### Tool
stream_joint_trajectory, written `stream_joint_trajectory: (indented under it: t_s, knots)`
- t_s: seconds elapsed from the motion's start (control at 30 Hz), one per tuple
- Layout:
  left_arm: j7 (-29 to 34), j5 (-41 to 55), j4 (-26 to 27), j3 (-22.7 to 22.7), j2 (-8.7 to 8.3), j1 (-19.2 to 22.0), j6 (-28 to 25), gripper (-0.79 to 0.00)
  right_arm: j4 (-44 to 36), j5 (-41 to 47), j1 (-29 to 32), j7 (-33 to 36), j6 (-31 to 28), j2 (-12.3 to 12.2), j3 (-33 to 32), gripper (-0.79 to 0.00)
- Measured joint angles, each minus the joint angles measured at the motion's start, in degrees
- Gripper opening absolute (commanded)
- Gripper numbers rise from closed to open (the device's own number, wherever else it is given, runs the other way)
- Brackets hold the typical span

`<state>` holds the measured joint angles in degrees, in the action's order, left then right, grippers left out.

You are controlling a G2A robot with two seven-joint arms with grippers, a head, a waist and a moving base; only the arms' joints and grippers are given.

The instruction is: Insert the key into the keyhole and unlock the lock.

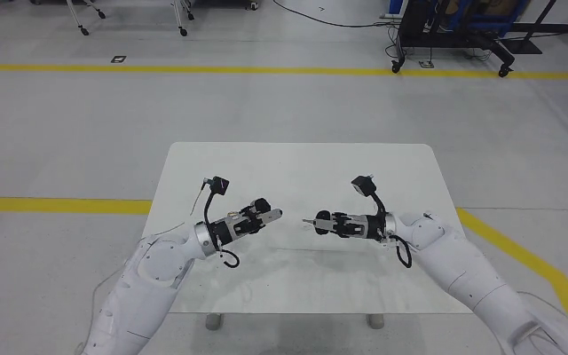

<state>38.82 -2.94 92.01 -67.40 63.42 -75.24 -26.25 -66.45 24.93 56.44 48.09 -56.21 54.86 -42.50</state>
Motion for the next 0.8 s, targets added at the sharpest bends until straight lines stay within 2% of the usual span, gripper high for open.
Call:
stream_joint_trajectory:
  t_s: [0.23, 0.37, 0.43, 0.53, 0.73, 0.8]
  knots:
    - [-0.37, -0.53, 0.05, -0.38, -0.05, 0.15, 0.24, 0.0, -0.02, 0.0, -0.07, 0.21, 0.23, 0.04, 0.09, -0.785]
    - [-0.63, -5.87, -1.74, -5.12, -0.97, 1.71, 0.5, 0.0, -0.02, 0.0, -0.07, 0.21, 0.22, 0.04, 0.09, -0.785]
    - [0.72, -11.63, -3.65, -7.67, -1.69, 3.02, -1.67, 0.0, -0.02, 0.0, -0.07, 0.21, 0.22, 0.04, 0.09, -0.785]
    - [0.43, -21.0, -7.23, -8.8, -2.26, 4.67, -4.28, 0.0, -0.02, 0.0, -0.07, 0.2, 0.22, 0.03, 0.09, -0.785]
    - [-1.9, -36.4, -12.01, -5.22, -2.38, 7.34, -10.75, 0.0, -0.02, 0.0, -0.07, 0.21, 0.22, 0.04, 0.09, -0.785]
    - [-4.28, -42.03, -13.9, -3.93, -2.31, 8.32, -11.56, -0.046, -0.02, 0.0, -0.07, 0.21, 0.22, 0.04, 0.09, -0.785]
